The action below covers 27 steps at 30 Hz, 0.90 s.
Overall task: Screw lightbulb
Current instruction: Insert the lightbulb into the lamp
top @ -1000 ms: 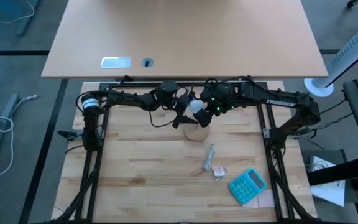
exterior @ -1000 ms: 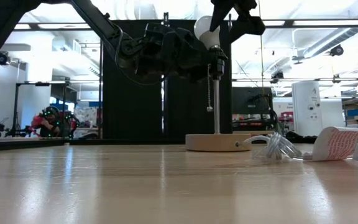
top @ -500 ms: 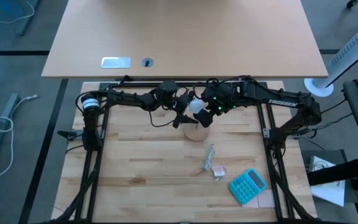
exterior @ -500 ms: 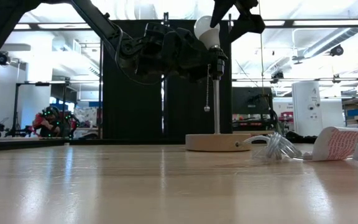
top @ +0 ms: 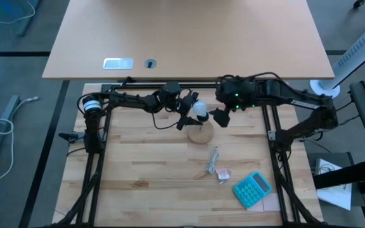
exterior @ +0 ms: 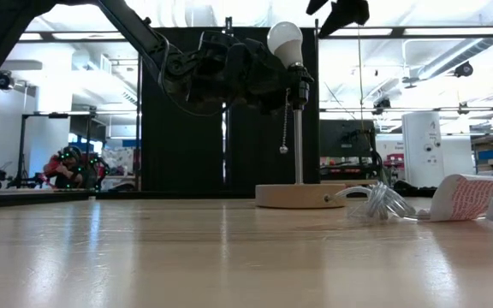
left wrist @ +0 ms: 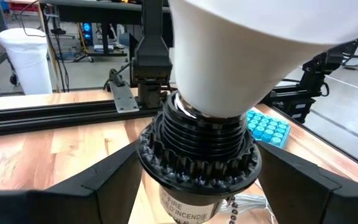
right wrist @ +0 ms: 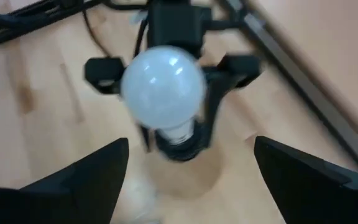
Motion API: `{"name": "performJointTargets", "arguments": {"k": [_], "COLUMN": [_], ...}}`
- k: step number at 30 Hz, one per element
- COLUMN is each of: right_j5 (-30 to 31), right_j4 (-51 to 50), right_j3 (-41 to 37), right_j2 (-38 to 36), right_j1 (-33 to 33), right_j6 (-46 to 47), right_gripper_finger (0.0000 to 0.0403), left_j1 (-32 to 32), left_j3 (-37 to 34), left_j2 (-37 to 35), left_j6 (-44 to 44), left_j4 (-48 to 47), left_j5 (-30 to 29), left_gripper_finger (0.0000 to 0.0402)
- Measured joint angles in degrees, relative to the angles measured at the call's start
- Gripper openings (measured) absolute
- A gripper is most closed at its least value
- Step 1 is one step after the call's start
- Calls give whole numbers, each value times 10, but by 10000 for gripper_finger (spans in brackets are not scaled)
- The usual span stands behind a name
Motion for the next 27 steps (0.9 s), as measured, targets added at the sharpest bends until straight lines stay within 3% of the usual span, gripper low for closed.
{"name": "performJointTargets", "arguments": {"k": [5,8,20,27], "right_j5": [2,-24,-36,-37], "right_j4": [32,62,196,309], "right_j3": [0,0,-11,-111], "right_j2": [-3,6,23,-1], "right_j1": [-3,-4,-5,-5], "right_j6": [-55,-63,-101,-107], "right_gripper_finger": [344,345,345,344], "left_j1": [0,0,0,0], "left_j3": [0,0,0,0], "left_j2": [0,0,0,0], "left_j6": [-2,-4,-4,-3], "left_j4": [0,0,-1,0], "left_j5": [0,0,-1,-1], "left_gripper_finger": [288,288,288,288]}}
